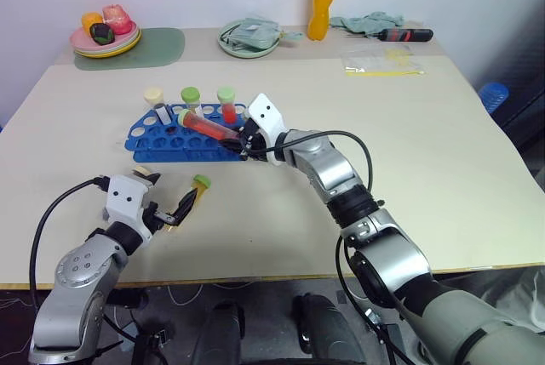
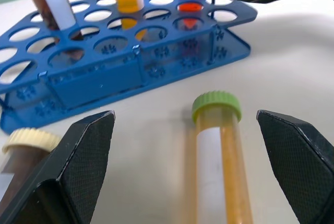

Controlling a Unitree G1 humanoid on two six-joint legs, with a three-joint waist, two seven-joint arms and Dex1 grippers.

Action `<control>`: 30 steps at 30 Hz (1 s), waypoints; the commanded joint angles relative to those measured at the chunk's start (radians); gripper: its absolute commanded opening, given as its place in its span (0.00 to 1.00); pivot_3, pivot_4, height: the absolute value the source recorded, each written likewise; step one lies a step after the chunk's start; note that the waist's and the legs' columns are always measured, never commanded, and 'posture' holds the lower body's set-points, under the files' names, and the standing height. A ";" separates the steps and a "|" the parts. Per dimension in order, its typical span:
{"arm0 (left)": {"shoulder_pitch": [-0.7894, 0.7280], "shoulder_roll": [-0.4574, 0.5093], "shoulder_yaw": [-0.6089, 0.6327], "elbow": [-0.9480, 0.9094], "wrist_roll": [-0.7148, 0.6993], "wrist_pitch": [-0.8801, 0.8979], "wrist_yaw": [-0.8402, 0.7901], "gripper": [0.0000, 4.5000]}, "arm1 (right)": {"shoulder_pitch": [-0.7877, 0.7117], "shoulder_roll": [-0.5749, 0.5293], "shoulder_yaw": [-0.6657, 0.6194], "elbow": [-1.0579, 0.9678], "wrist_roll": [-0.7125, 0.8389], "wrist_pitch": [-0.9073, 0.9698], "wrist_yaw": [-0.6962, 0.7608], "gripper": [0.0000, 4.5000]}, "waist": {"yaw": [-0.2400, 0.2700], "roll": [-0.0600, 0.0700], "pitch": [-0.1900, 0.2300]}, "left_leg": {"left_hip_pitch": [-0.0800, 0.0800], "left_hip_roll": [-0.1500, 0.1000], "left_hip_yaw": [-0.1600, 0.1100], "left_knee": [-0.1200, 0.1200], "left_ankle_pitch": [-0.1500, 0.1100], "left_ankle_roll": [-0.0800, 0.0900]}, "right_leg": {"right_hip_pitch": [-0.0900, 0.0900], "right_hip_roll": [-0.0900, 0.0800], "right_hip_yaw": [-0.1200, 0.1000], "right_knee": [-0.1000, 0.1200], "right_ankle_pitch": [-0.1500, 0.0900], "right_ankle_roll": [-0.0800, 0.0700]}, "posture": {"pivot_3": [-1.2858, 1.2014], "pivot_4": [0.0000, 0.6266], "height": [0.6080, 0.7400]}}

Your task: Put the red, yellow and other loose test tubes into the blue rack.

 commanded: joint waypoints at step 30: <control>-0.071 -0.006 -0.042 -0.011 0.002 0.043 -0.013 1.00 | 0.163 -0.665 0.160 -0.732 0.092 0.593 0.256 0.95 | 0.000 0.000 0.000 | 0.001 0.000 -0.002 0.001 0.000 0.000 | 0.004 0.001 -0.001 -0.004 0.000 0.000 | 0.52 0.24 1.00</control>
